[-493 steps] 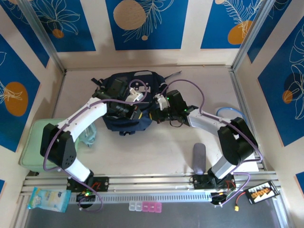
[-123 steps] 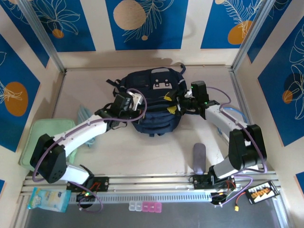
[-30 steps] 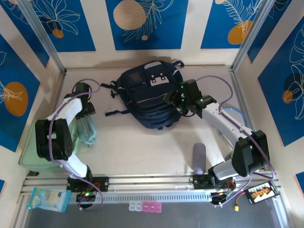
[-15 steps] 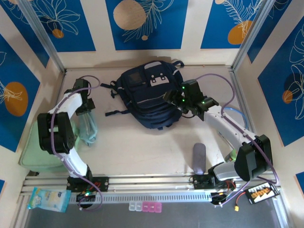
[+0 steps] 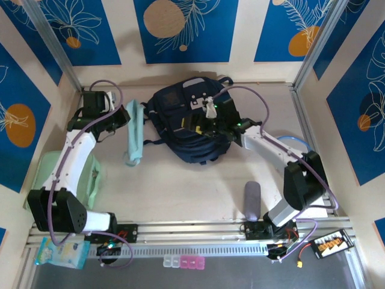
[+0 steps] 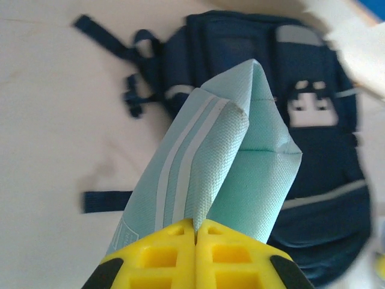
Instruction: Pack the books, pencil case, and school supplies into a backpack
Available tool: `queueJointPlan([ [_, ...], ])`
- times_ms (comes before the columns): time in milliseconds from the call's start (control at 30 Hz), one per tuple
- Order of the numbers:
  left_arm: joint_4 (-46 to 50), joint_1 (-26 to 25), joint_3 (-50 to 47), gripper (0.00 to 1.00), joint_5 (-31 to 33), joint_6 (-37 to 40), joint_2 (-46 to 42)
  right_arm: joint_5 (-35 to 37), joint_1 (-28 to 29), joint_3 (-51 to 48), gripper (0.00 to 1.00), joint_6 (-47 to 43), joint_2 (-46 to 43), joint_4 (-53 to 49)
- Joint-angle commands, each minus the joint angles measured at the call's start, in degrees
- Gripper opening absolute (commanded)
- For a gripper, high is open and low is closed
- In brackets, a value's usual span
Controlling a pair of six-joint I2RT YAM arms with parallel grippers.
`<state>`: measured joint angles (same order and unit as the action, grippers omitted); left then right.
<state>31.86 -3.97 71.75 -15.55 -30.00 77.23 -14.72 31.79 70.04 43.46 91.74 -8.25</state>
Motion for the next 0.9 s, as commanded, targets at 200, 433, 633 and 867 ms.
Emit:
queueJointPlan([
  [200,-15.1,-6.9,-1.2,0.00,-12.2,-15.7,-0.6,-10.9,5.6,9.8,0.79,-6.8,7.0,4.1],
  [433,-21.1,-9.5,-1.9,0.00,-14.0,-22.2,-0.3,-9.3,6.2,10.6,0.78,-4.2,10.9,10.8],
  [633,-22.8,-9.9,-2.5,0.00,-14.9,-24.4,0.2,-11.4,6.3,8.8,0.59,-3.2,11.2,20.3],
  [867,-20.9,-9.7,-2.3,0.00,-13.1,-22.7,-0.2,-10.9,4.8,4.5,0.13,-0.3,8.9,24.5],
])
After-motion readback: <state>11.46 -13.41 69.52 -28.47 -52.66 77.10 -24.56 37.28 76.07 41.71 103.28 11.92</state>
